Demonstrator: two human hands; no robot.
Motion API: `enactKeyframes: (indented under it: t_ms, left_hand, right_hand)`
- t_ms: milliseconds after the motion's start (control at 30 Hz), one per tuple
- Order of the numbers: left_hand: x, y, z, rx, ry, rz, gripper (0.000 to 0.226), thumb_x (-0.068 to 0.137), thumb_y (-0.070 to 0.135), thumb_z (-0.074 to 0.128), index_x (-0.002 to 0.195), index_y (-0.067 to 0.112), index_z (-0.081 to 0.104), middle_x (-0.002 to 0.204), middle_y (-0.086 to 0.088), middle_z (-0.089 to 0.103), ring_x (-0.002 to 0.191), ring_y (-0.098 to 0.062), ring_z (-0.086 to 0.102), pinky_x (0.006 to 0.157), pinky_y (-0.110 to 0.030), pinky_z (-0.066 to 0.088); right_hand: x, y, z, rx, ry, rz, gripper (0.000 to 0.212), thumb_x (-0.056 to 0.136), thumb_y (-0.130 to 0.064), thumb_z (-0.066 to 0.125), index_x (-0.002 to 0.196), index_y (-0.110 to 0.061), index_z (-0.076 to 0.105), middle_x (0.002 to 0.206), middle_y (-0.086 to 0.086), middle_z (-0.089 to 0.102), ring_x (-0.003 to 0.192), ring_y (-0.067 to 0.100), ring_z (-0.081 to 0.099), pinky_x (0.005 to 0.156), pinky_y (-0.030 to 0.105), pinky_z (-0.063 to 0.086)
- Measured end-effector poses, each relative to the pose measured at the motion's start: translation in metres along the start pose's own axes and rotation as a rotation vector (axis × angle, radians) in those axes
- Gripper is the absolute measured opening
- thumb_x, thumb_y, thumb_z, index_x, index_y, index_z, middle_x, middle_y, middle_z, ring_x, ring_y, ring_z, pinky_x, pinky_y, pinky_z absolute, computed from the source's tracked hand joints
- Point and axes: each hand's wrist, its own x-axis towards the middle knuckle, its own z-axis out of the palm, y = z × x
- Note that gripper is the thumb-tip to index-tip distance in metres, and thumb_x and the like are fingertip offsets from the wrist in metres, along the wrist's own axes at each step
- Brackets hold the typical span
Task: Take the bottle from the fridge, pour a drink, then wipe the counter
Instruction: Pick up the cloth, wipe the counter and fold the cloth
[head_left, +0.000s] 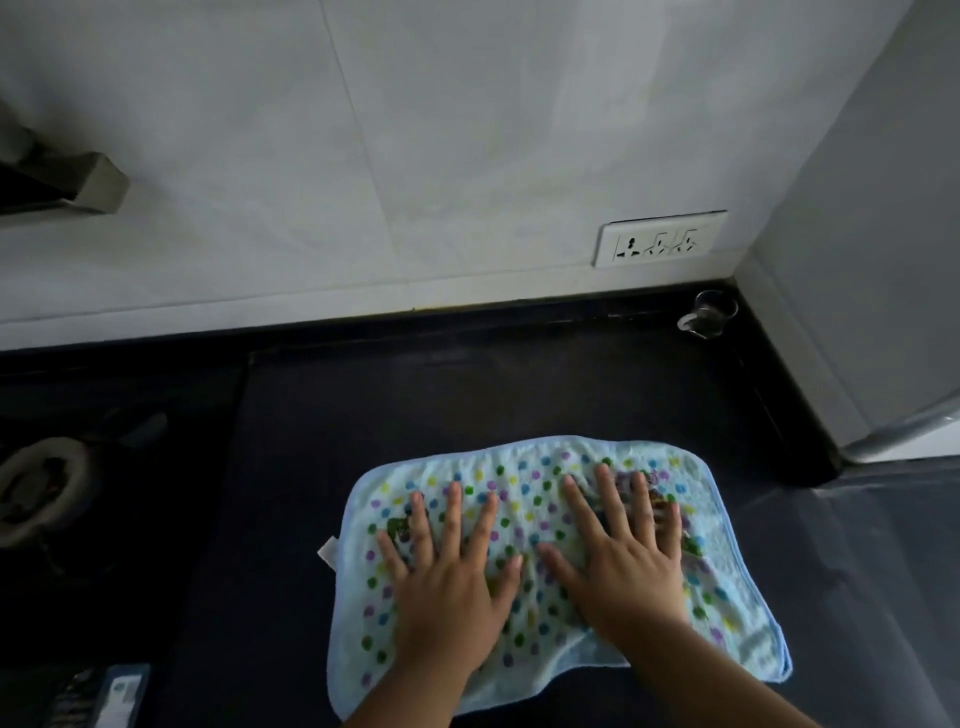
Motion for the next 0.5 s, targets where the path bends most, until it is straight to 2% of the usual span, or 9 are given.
enactKeyframes:
  t_ms: [100, 267, 367, 500]
  left_hand:
    - [0.016, -0.001, -0.004, 0.002, 0.004, 0.026, 0.078, 0.096, 0.080, 0.025, 0.163, 0.046, 0.008, 0.174, 0.001, 0.009, 0.159, -0.041, -0.001, 0.117, -0.077, 0.006]
    - [0.080, -0.010, -0.021, 0.010, -0.033, 0.032, 0.075, 0.092, 0.083, 0.005, 0.154, 0.054, -0.024, 0.169, 0.010, -0.027, 0.154, -0.031, -0.032, 0.116, -0.072, -0.016]
    - [0.111, -0.028, -0.032, 0.019, -0.016, 0.032, 0.074, 0.091, 0.083, 0.003, 0.155, 0.055, -0.022, 0.169, 0.014, -0.027, 0.155, -0.025, -0.032, 0.118, -0.069, -0.016]
    - [0.127, -0.066, -0.036, -0.013, -0.017, -0.082, 0.074, 0.090, 0.085, 0.004, 0.153, 0.058, -0.023, 0.169, 0.017, -0.026, 0.156, -0.021, -0.029, 0.121, -0.065, -0.015]
  right_hand:
    - [0.017, 0.003, -0.006, -0.010, -0.001, -0.006, 0.084, 0.081, -0.095, 0.000, 0.148, -0.058, -0.032, 0.165, -0.012, -0.035, 0.151, 0.025, -0.039, 0.122, 0.060, -0.017]
    - [0.066, -0.003, -0.019, 0.000, 0.005, 0.012, 0.086, 0.081, -0.095, -0.003, 0.149, -0.053, -0.035, 0.164, -0.011, -0.038, 0.150, 0.025, -0.039, 0.122, 0.060, -0.018]
    - [0.095, -0.022, -0.021, 0.029, 0.027, 0.033, 0.087, 0.081, -0.094, -0.004, 0.151, -0.050, -0.034, 0.164, -0.007, -0.038, 0.150, 0.029, -0.039, 0.122, 0.062, -0.017]
    - [0.120, -0.060, -0.022, 0.010, -0.003, -0.049, 0.088, 0.082, -0.092, -0.003, 0.153, -0.048, -0.031, 0.164, -0.003, -0.038, 0.149, 0.033, -0.039, 0.121, 0.064, -0.018]
